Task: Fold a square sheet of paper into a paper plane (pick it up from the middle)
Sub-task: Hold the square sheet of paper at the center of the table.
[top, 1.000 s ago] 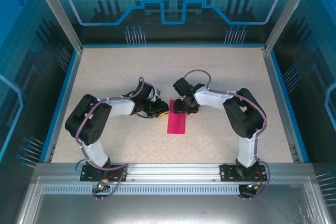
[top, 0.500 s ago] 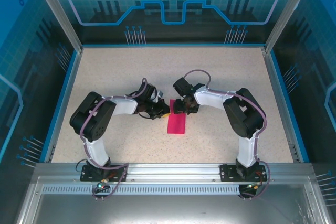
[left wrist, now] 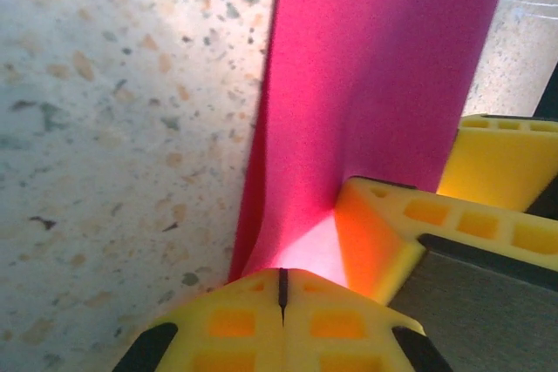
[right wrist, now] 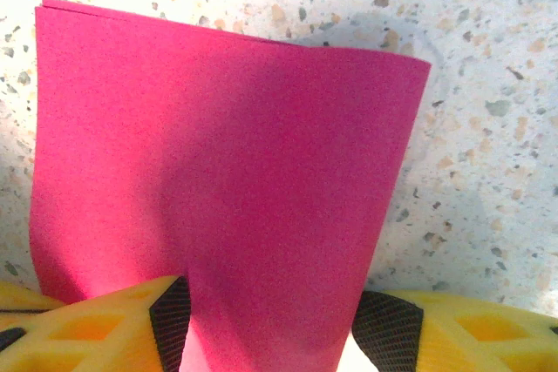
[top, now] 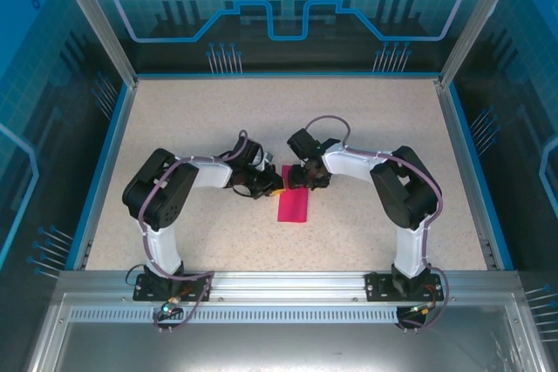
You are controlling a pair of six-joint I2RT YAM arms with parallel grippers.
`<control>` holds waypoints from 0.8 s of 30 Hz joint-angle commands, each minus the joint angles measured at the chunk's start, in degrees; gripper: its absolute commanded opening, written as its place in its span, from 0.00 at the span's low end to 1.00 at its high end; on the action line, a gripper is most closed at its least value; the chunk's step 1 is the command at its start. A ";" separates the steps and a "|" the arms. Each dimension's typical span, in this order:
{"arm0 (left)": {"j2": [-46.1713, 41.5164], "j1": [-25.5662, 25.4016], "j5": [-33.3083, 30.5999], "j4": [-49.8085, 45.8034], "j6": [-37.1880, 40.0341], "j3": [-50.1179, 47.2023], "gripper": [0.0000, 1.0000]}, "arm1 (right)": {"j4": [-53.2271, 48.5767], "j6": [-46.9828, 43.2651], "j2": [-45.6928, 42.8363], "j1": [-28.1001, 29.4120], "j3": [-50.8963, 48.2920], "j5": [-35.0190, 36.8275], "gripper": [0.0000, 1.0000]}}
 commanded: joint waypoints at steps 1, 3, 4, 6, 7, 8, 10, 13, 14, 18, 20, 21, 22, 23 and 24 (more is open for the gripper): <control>0.71 -0.62 -1.05 -2.15 1.79 1.02 0.03 | 2.93 -0.32 12.65 -0.95 -5.86 -0.03 0.63; 0.89 -0.63 -1.72 -3.23 2.13 1.01 0.02 | 2.93 -0.36 12.40 -1.02 -5.94 -0.09 0.63; 1.01 -0.62 -2.06 -3.94 2.41 1.05 0.01 | 2.94 -0.36 12.30 -1.02 -5.95 -0.09 0.63; 1.44 -0.67 -2.84 -5.79 3.10 1.18 0.00 | 2.85 -0.34 11.58 -1.07 -5.81 -0.47 0.63; 1.67 -0.65 -3.22 -6.55 3.39 1.23 0.00 | 2.82 -0.36 11.02 -1.02 -5.86 -0.70 0.63; 1.96 -0.79 -3.54 -7.46 3.70 1.18 0.00 | 2.63 -0.35 10.18 -1.02 -5.73 -0.95 0.63; 2.42 -0.89 -4.20 -9.06 4.37 1.14 0.00 | 2.20 -0.27 7.39 -1.34 -5.77 -1.91 0.63; 3.33 -1.23 -5.26 -11.33 5.25 1.19 0.00 | 1.58 0.37 0.28 -2.42 -6.16 -2.89 0.63; 3.69 -1.32 -5.67 -12.14 5.57 1.27 0.00 | 1.40 0.51 -2.82 -2.79 -6.43 -3.10 0.64; 4.43 -1.58 -6.42 -12.93 5.72 1.10 0.00 | -0.04 0.54 -13.16 -4.17 -7.15 -2.55 0.66; 4.86 -1.73 -7.08 -13.61 5.81 1.35 0.00 | 0.29 0.28 -16.27 -4.35 -7.39 -3.55 0.65; 5.04 -1.80 -7.48 -13.95 5.82 1.53 0.00 | 0.76 0.08 -17.16 -4.32 -7.48 -5.47 0.64; 5.15 -1.94 -7.85 -14.15 5.80 1.54 0.00 | 1.80 -0.08 -17.41 -4.28 -7.46 -7.71 0.63; 5.28 -1.92 -8.16 -14.19 5.57 1.54 0.00 | 3.38 0.05 -17.31 -4.15 -7.57 -11.19 0.59; 5.50 -1.99 -8.47 -14.40 5.45 1.62 0.00 | 5.30 0.47 -16.71 -3.89 -7.61 -14.57 0.54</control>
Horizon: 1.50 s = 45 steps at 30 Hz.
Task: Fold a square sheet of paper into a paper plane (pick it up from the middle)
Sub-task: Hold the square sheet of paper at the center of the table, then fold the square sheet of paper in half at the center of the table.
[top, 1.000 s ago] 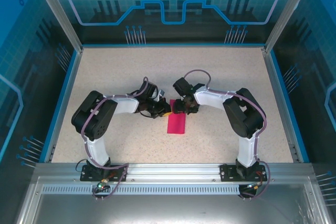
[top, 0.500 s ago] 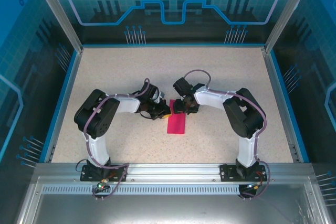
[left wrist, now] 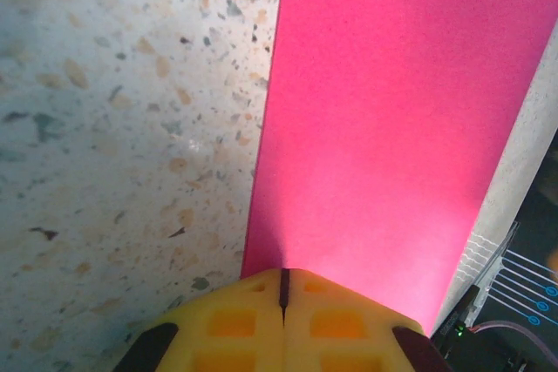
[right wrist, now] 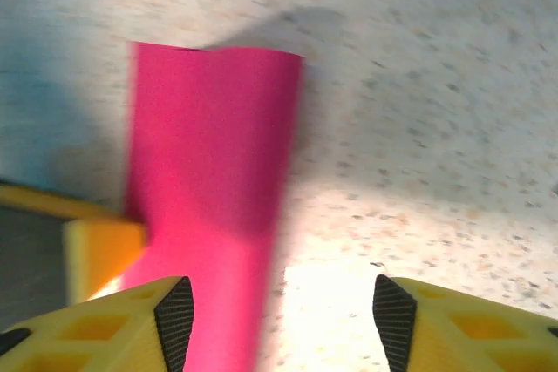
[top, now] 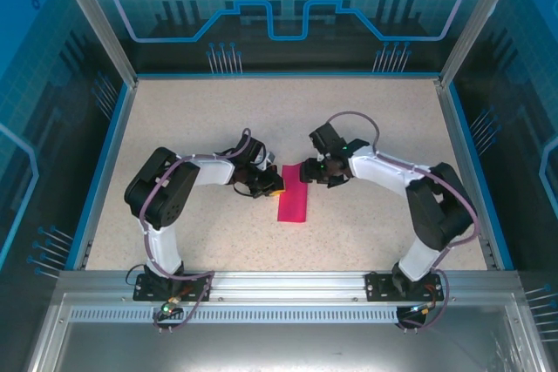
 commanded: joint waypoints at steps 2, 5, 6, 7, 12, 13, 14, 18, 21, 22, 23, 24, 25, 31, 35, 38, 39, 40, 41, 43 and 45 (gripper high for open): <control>4.81 -1.61 -6.94 -8.38 0.56 -1.30 0.00 | 5.70 1.15 1.65 1.54 0.23 -12.38 0.42; 4.81 -1.73 -7.75 -9.07 0.25 -1.24 0.00 | 7.78 2.83 5.23 2.48 1.23 -13.90 0.15; 4.81 -1.76 -8.01 -9.53 0.22 -1.15 0.00 | 8.03 3.21 6.42 2.59 1.56 -13.94 0.08; 4.81 -1.73 -8.24 -9.78 0.19 -1.13 0.00 | 8.27 3.26 7.32 2.65 1.78 -13.92 0.03; 4.80 -1.85 -8.65 -10.89 0.08 -0.61 0.00 | 7.54 2.76 11.85 3.27 4.30 -14.23 0.00; 4.89 -1.84 -8.78 -11.13 0.12 -0.45 0.00 | 7.25 2.52 12.36 3.38 4.63 -14.22 0.00; 4.89 -1.86 -8.99 -11.40 0.04 -0.35 0.00 | 7.02 2.31 12.83 3.39 4.84 -14.11 0.00; 4.98 -1.99 -9.66 -12.14 -0.14 -0.50 0.00 | 6.37 1.39 14.25 3.05 4.31 -13.43 0.00; 5.41 -1.96 -10.09 -12.50 -0.60 -0.69 0.00 | 6.66 0.51 14.30 2.19 2.56 -13.52 0.00; 5.57 -1.95 -10.27 -12.64 -0.74 -0.84 0.00 | 6.79 0.10 14.21 1.87 1.90 -13.66 0.00; 5.67 -1.93 -10.43 -12.76 -1.04 -1.03 0.00 | 6.87 -0.38 14.12 1.52 1.34 -13.77 0.00; 5.85 -1.91 -10.63 -12.93 -1.20 -1.21 0.00 | 6.97 -1.01 14.02 1.22 0.57 -13.94 0.00; 5.99 -1.98 -10.97 -13.28 -1.37 -1.30 0.00 | 7.12 -1.49 13.90 0.88 -0.03 -14.20 0.00; 6.88 -1.96 -13.68 -18.76 -3.45 -1.56 0.00 | 10.09 -6.62 11.67 -2.01 -5.79 -16.31 0.00; 7.82 -1.92 -14.32 -19.88 -3.62 -1.91 0.00 | 11.48 -10.04 9.05 -5.20 -9.51 -17.07 0.00; 8.57 -1.91 -14.33 -19.58 -3.96 -2.42 0.00 | 13.09 -11.53 6.09 -8.39 -13.15 -18.49 0.00; 8.67 -1.93 -14.28 -19.13 -4.10 -2.70 0.00 | 13.65 -11.76 4.97 -9.61 -14.18 -18.86 0.00; 8.72 -1.91 -14.14 -18.87 -4.28 -2.83 0.00 | 13.73 -11.85 3.94 -10.50 -14.62 -19.17 0.00; 8.78 -1.91 -13.91 -18.54 -4.27 -2.95 0.00 | 13.44 -12.03 2.65 -11.37 -14.80 -19.21 0.00; 8.93 -1.92 -13.54 -18.44 -4.10 -2.54 0.00 | 12.73 -12.10 0.08 -11.59 -14.40 -19.16 0.00; 8.81 -1.91 -13.21 -18.24 -4.01 -2.32 0.00 | 13.89 -11.10 -2.04 -10.57 -13.61 -20.51 0.00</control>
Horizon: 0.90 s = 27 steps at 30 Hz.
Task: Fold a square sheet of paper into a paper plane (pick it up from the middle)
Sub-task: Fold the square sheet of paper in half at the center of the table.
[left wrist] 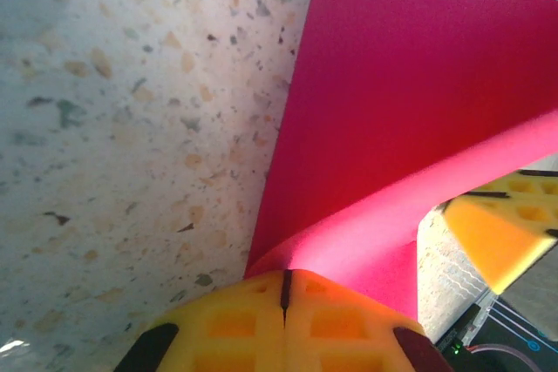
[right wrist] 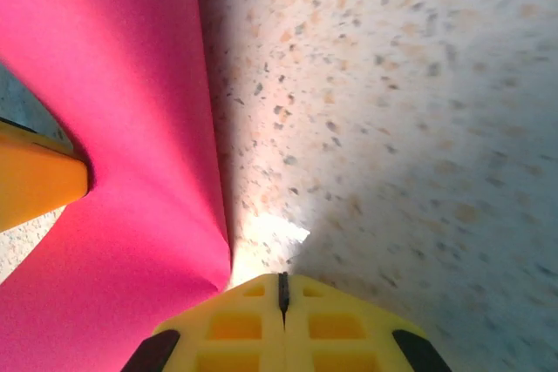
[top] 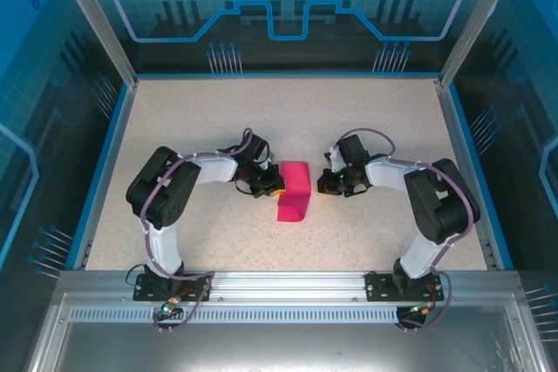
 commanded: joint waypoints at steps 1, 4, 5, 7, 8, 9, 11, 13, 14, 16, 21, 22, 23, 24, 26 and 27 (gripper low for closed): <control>7.80 -1.02 -10.43 -12.73 -0.82 -4.47 0.00 | -0.44 -0.31 -3.88 1.41 1.28 -1.14 0.00; 7.76 -1.11 -10.34 -12.69 -0.80 -4.20 0.00 | 0.33 1.26 -1.53 4.79 4.81 -0.99 0.00; 7.84 -1.10 -10.34 -12.58 -0.75 -4.21 0.00 | 1.46 1.98 0.32 5.76 5.75 -1.83 0.00; 7.83 -1.13 -10.25 -12.71 -0.68 -4.13 0.00 | 3.05 3.08 3.95 7.41 7.91 -2.93 0.00; 7.75 -1.09 -10.25 -12.67 -0.65 -4.13 0.00 | 3.66 3.06 5.97 8.24 9.22 -3.12 0.00; 7.74 -1.25 -10.23 -12.70 -0.66 -4.13 0.00 | 4.20 3.30 7.68 8.81 10.11 -3.17 0.00; 7.80 -1.19 -10.24 -12.76 -0.58 -4.13 0.00 | 5.51 3.90 10.76 9.06 11.31 -4.43 0.00; 7.75 -1.19 -10.35 -12.88 -0.62 -4.34 0.00 | 6.59 4.26 12.12 8.73 11.20 -4.31 0.00; 7.71 -1.25 -10.43 -12.82 -0.73 -4.52 0.00 | 6.88 4.12 12.40 8.30 10.78 -4.20 0.00; 7.84 -1.24 -10.52 -12.89 -0.88 -4.97 0.00 | 8.08 4.28 12.38 6.83 9.16 -3.81 0.00; 8.35 -1.22 -10.56 -12.28 -1.54 -6.27 0.00 | 11.76 3.77 10.88 -0.16 3.02 -4.05 0.00; 8.45 -1.25 -10.47 -12.16 -1.66 -6.48 0.00 | 11.79 3.20 10.58 -1.85 1.71 -4.01 0.00; 8.47 -1.26 -10.44 -12.12 -1.63 -6.66 0.00 | 11.52 2.59 10.12 -3.42 0.98 -3.93 0.00; 8.52 -1.22 -10.43 -11.99 -1.75 -6.69 0.00 | 11.13 2.03 9.68 -4.52 0.88 -3.84 0.00; 8.54 -1.26 -10.40 -11.81 -1.72 -6.83 0.00 | 9.71 1.13 7.73 -5.84 1.42 -3.03 0.00; 8.46 -1.19 -10.35 -11.76 -1.81 -6.92 0.00 | 9.16 0.96 6.77 -5.85 1.80 -2.50 0.00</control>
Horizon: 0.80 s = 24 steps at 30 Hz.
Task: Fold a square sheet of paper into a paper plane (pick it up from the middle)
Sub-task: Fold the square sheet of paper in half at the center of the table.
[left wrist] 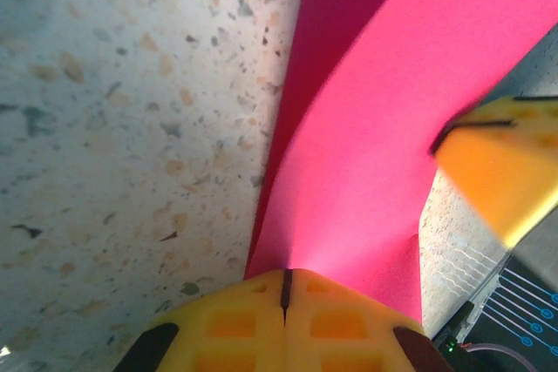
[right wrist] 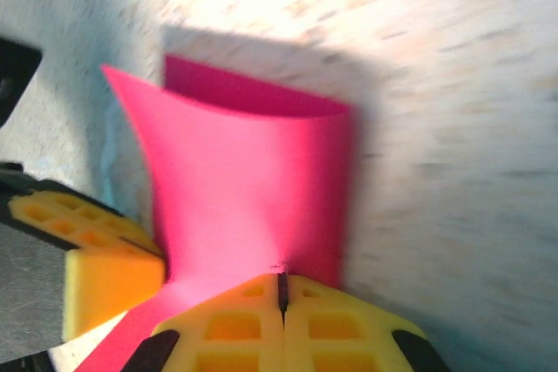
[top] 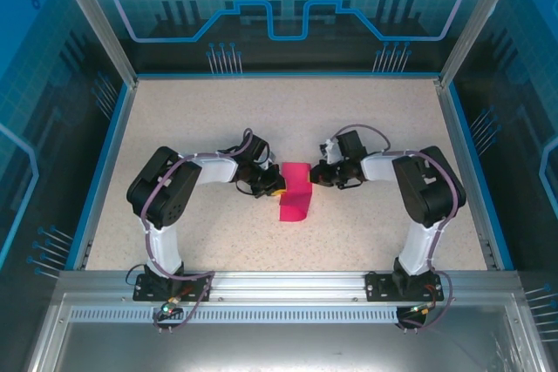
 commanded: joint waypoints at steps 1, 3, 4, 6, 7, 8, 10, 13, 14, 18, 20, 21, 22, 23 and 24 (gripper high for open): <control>8.09 -1.11 -11.19 -13.53 -1.42 -6.33 0.00 | -3.76 -2.05 -3.24 -2.65 -0.30 6.27 0.00; 8.17 -1.17 -11.03 -13.58 -1.37 -6.15 0.00 | -3.98 -1.41 -4.79 -1.57 -0.30 6.25 0.00; 8.07 -1.15 -11.02 -13.59 -1.37 -6.05 0.00 | -4.11 -1.21 -5.35 -0.47 1.60 6.18 0.00; 8.12 -1.16 -10.93 -13.68 -1.33 -5.89 0.00 | -4.42 -0.80 -5.22 1.99 3.10 6.17 0.00; 8.06 -1.16 -10.97 -13.79 -1.28 -5.72 0.00 | -4.55 -0.53 -4.55 3.31 4.01 5.81 0.00; 8.12 -1.16 -11.02 -13.73 -1.20 -5.71 0.00 | -4.40 -0.25 -3.50 4.70 4.91 5.38 0.00; 8.13 -1.16 -11.10 -13.93 -1.11 -5.62 0.00 | -4.17 0.39 -0.96 6.53 6.73 4.69 0.00; 8.00 -1.13 -11.28 -13.94 -1.19 -5.75 0.00 | -3.58 1.20 2.68 7.79 9.10 3.67 0.00; 7.86 -1.10 -11.28 -13.92 -1.19 -5.88 0.00 | -3.51 1.25 3.77 7.80 9.69 3.36 0.00; 7.69 -1.15 -11.28 -13.60 -1.36 -6.47 0.00 | -3.59 0.78 6.49 6.98 10.67 3.27 0.00; 7.69 -1.13 -11.28 -13.31 -1.46 -6.93 0.00 | -3.59 0.22 7.38 5.53 10.67 3.34 0.00; 7.69 -1.10 -11.17 -13.12 -1.56 -7.10 0.00 | -3.65 -0.14 7.70 4.75 10.75 3.53 0.00; 7.69 -1.08 -11.12 -12.92 -1.61 -7.36 0.00 | -3.87 -0.62 8.22 3.74 10.93 3.65 0.00; 7.69 -1.14 -11.11 -12.84 -1.68 -7.51 0.00 | -4.18 -1.07 8.71 2.66 11.22 3.91 0.00; 7.69 -1.12 -11.07 -12.75 -1.60 -7.53 0.00 | -4.29 -1.41 8.98 1.73 11.36 4.24 0.00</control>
